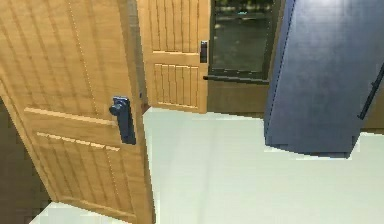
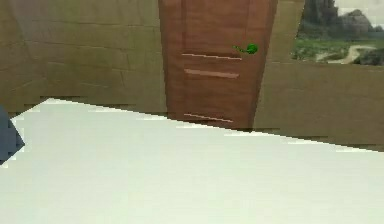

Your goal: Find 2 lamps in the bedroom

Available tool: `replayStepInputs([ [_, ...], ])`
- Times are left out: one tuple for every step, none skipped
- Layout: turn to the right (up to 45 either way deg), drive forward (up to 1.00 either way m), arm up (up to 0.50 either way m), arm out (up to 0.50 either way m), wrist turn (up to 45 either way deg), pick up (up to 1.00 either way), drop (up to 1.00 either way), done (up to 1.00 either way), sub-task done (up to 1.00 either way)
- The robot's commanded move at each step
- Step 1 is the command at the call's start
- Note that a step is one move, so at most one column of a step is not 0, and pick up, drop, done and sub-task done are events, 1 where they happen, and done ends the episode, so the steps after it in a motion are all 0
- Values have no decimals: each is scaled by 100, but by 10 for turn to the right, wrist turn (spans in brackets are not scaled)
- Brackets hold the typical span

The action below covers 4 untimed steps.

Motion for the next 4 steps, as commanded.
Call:
replayStepInputs([
  [0,20,0,0,0,0,0,0,0],
  [120,0,0,0,0,0,0,0,0],
  [0,100,0,0,0,0,0,0,0],
  [240,0,0,0,0,0,0,0,0],
])
